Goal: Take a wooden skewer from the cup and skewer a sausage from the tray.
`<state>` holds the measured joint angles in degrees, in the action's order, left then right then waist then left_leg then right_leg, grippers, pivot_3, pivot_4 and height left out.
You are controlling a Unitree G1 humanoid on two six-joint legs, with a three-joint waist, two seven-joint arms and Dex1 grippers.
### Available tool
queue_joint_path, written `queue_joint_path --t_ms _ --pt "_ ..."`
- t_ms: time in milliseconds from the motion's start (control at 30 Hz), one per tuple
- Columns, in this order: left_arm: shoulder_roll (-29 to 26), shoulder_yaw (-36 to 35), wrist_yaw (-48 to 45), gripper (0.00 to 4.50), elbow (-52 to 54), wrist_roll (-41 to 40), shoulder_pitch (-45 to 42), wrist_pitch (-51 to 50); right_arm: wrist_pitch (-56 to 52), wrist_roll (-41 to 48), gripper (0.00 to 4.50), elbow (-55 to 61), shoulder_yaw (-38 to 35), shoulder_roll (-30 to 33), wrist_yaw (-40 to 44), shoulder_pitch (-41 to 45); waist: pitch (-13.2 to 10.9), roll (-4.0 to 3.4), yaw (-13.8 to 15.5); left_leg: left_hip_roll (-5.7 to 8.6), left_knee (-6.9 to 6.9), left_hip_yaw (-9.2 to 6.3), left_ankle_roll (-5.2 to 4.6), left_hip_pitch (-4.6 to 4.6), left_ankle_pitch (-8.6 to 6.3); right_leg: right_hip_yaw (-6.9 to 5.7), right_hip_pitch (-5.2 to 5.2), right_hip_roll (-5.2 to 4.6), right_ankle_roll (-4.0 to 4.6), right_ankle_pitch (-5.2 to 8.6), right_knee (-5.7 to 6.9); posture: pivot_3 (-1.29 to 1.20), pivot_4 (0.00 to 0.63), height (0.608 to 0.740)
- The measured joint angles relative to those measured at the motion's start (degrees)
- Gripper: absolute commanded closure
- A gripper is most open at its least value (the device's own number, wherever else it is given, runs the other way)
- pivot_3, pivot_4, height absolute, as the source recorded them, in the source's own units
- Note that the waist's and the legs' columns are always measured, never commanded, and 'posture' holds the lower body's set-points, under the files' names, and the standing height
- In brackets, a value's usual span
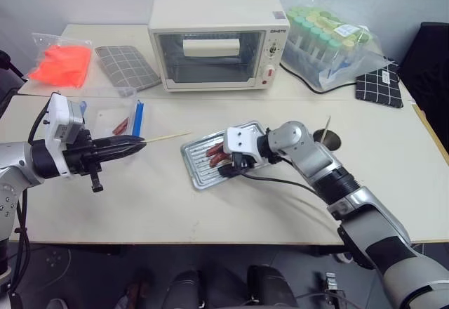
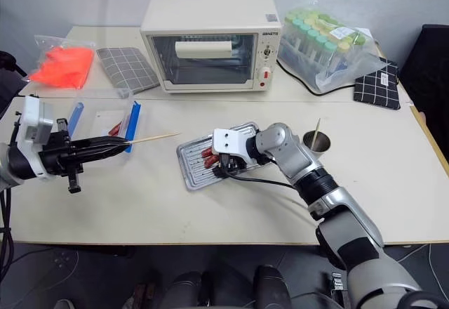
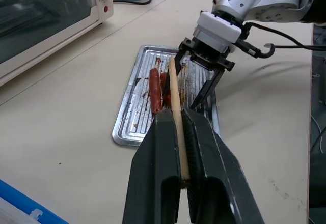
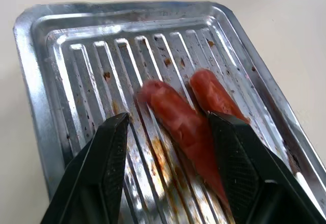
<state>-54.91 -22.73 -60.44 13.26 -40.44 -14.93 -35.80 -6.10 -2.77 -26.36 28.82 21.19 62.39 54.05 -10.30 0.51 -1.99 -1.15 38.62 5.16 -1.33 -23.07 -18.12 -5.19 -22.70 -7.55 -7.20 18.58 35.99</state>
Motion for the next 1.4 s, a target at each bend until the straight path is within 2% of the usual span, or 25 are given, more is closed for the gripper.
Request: queue_joint_path --t_ms 200,367,833,933,1300,1400 --pt "0.32 0.19 0.73 4.50 -0.01 -0.09 -0.28 -0.05 1.68 -1.59 1.98 -1.10 -0.02 -0.15 1.40 0.77 0.00 0.00 0.02 0.01 0.05 0.00 0.00 0.00 0.00 0.01 0.01 -0.01 0.00 0.00 0.02 0.00 0.150 0.740" --pt "0.83 0.89 0.85 4.50 -0.18 -0.09 -1.64 -0.02 2.88 -2.07 3.38 -3.07 -0.14 -0.48 2.45 1.35 0.00 0.00 0.01 0.02 0.12 -0.01 0.00 0.00 0.00 0.01 0.02 -0.01 0.00 0.00 0.07 0.00 0.150 0.740" --pt "2.47 1.89 0.96 4.50 -0.23 -0.08 -2.98 0.12 0.45 -2.69 3.38 -5.39 -2.79 -1.21 3.40 1.90 0.00 0.00 0.02 0.02 0.16 -0.01 0.00 0.00 0.00 0.02 0.03 -0.01 0.00 0.00 0.10 0.00 0.150 0.740" --pt "2.59 2.45 0.95 4.50 -0.35 -0.05 -3.38 0.13 -1.07 -2.49 3.91 -5.07 -3.40 -1.21 3.87 1.63 0.00 0.00 0.09 0.02 0.17 -0.02 0.00 0.00 0.00 0.01 0.04 -0.01 0.00 0.00 0.11 0.00 0.150 0.740" --pt "3.08 4.15 0.33 4.50 -2.06 0.13 -5.85 0.82 -7.33 -1.56 3.91 -0.38 -5.41 -1.14 3.66 -0.84 0.00 0.00 0.22 0.02 0.24 -0.01 0.02 0.00 -0.01 0.01 0.04 -0.01 0.00 0.00 0.14 0.00 0.150 0.740" --pt "3.09 5.64 -1.13 4.50 -2.83 0.15 -6.93 1.33 -10.48 -1.30 3.91 3.80 -5.41 0.89 5.03 -2.00 0.00 0.00 0.33 0.03 0.24 -0.02 0.02 -0.02 -0.02 0.01 0.03 -0.02 0.00 0.00 0.13 0.00 0.150 0.740"
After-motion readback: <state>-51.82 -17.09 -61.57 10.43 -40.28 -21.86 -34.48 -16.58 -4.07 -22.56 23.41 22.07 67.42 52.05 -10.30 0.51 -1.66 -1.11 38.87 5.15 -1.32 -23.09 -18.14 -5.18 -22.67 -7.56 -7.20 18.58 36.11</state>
